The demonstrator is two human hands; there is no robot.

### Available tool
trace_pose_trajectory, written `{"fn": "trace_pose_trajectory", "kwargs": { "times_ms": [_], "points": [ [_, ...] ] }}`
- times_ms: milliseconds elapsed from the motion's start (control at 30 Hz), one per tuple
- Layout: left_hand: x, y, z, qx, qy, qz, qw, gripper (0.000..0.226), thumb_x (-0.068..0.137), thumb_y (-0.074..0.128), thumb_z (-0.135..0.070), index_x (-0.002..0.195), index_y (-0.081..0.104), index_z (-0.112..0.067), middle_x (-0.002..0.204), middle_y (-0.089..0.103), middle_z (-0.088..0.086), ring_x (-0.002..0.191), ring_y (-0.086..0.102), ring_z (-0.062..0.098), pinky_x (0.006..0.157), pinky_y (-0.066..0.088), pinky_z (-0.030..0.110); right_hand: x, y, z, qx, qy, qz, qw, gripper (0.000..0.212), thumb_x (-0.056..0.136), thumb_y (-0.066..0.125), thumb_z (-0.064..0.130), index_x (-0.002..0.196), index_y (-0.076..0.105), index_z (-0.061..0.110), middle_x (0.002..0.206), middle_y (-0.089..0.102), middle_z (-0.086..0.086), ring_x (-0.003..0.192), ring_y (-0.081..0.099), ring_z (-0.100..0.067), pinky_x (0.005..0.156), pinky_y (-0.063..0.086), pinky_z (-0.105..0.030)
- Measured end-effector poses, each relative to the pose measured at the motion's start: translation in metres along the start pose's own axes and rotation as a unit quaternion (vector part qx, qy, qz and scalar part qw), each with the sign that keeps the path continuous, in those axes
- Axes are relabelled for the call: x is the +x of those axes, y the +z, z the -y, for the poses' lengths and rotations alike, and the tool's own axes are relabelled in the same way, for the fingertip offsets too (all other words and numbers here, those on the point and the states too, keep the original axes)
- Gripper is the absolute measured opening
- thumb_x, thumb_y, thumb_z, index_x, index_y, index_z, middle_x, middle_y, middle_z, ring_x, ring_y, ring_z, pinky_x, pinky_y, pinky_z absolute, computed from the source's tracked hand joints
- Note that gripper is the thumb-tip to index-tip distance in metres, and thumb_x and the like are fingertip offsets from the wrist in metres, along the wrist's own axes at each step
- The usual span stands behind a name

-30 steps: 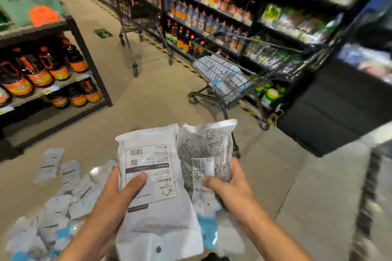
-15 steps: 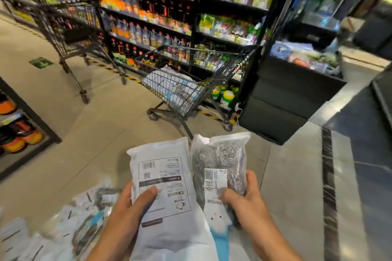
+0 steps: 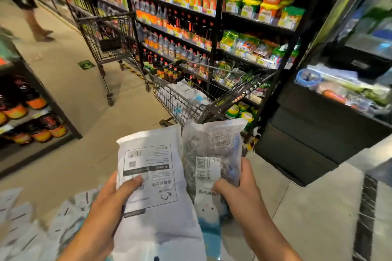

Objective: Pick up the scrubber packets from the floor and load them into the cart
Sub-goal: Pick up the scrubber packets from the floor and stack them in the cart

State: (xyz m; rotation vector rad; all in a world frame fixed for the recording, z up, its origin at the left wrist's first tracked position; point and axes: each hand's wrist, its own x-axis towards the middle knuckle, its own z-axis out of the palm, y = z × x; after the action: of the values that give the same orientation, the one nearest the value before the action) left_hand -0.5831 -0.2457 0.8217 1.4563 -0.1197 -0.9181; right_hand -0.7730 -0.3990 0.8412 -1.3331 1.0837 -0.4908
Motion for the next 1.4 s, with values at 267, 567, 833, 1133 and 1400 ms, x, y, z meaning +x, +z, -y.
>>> {"fn": "trace_pose_trajectory", "kwargs": {
  "times_ms": [267,567,833,1133,1400],
  "points": [
    [0.033,0.037,-0.034,-0.033,0.033,-0.021,0.999,0.037,0.095,0.061,-0.017,0.128,0.068,-0.033,0.118,0.078,0.006,0.107,0.075,0.036,0.105,0.048,0.061,0.075,-0.002,0.029,0.005,-0.032,0.030,0.999,0.055,0.083,0.069,0.012,0.117,0.052,0.051,0.096,0.071,0.029,0.084,0.070,0.002,0.086,0.060,-0.040],
    [0.140,0.050,-0.093,-0.030,0.095,-0.058,0.993,0.033,0.101,0.057,-0.018,0.129,0.066,-0.033,0.118,0.078,0.000,0.105,0.076,0.028,0.097,0.055,0.055,0.214,0.040,0.087,-0.032,-0.069,0.083,0.994,0.049,0.076,0.072,0.017,0.115,0.057,0.042,0.097,0.075,0.019,0.091,0.072,-0.007,0.093,0.059,-0.051],
    [0.253,0.066,-0.152,-0.033,0.119,-0.073,0.990,0.033,0.103,0.057,-0.020,0.134,0.062,-0.030,0.122,0.077,-0.002,0.109,0.075,0.025,0.099,0.055,0.056,0.339,0.066,0.148,-0.028,-0.087,0.121,0.988,0.045,0.085,0.065,0.000,0.115,0.058,0.032,0.088,0.073,0.017,0.077,0.069,0.002,0.061,0.053,-0.021],
    [0.362,0.099,-0.192,-0.035,0.127,-0.071,0.989,0.032,0.106,0.053,-0.020,0.135,0.061,-0.031,0.125,0.075,-0.005,0.112,0.074,0.019,0.099,0.054,0.048,0.468,0.090,0.183,0.004,-0.056,0.118,0.991,0.050,0.083,0.064,-0.002,0.122,0.061,0.030,0.111,0.074,0.003,0.103,0.069,-0.020,0.076,0.055,-0.036],
    [0.473,0.123,-0.215,-0.023,0.096,-0.101,0.990,0.029,0.103,0.055,-0.015,0.126,0.067,-0.028,0.119,0.078,0.000,0.107,0.076,0.021,0.085,0.060,0.041,0.582,0.104,0.199,0.018,0.004,0.151,0.988,0.051,0.085,0.065,-0.003,0.117,0.064,0.037,0.095,0.077,0.013,0.084,0.073,-0.007,0.061,0.055,-0.023]
  ]
}}
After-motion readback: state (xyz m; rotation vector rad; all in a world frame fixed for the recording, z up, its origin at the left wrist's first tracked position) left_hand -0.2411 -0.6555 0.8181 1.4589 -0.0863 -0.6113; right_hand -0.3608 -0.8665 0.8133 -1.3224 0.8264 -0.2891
